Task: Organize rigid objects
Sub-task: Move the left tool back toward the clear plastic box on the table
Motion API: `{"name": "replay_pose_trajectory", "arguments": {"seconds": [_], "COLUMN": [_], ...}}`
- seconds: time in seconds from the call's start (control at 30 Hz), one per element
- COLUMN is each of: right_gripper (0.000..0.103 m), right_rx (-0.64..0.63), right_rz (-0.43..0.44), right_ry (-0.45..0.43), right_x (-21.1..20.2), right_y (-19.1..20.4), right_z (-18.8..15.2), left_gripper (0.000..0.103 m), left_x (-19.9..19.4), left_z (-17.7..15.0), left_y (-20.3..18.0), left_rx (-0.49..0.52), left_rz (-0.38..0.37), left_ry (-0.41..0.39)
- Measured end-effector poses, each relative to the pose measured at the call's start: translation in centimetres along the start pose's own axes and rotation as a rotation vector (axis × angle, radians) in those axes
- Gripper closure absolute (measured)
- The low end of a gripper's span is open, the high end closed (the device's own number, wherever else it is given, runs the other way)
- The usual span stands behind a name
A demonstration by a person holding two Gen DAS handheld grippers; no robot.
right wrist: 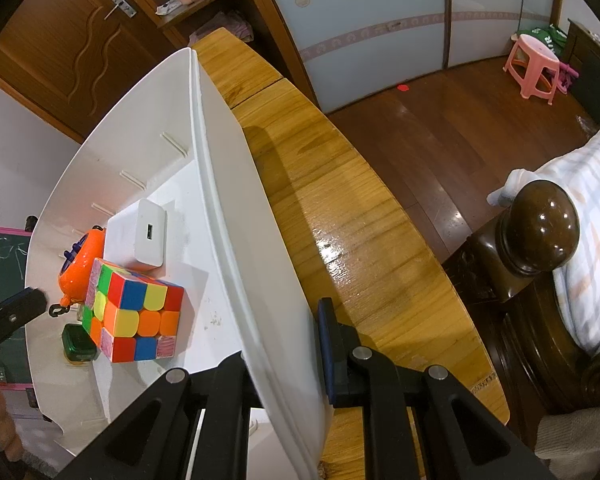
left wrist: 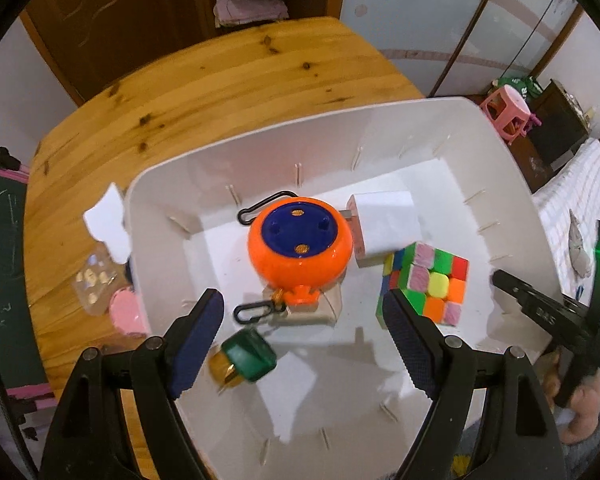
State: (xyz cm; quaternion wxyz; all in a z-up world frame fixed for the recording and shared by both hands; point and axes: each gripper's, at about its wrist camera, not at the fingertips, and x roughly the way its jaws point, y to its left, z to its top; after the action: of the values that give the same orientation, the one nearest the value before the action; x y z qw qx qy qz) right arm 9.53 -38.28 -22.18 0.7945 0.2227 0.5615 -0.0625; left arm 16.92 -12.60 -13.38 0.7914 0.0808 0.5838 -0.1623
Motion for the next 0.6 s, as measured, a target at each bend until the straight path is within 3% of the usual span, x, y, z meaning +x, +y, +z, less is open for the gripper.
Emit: {"name": "replay_pose_trajectory", "arguments": {"seconds": [0.33,0.6], "right_gripper": [0.088,0.088], "right_rx": [0.003,0.004], "right_rz": [0.0,-0.001], "right_ry": [0.001,0.004], "right_x": [0.0,0.0], "right_y": [-0.1,-0.2], "right_z": [-0.1,-0.1], "left_gripper": [0.019,0.019], "left_x": [-6.5,-11.2], "left_z": [-2.2,-4.0], "left_y": [3.3,7.5], "left_rx": [-0.054,-0.147], "left_rz": [0.029,0.098], "left_ry": [-0.108,-0.2]}}
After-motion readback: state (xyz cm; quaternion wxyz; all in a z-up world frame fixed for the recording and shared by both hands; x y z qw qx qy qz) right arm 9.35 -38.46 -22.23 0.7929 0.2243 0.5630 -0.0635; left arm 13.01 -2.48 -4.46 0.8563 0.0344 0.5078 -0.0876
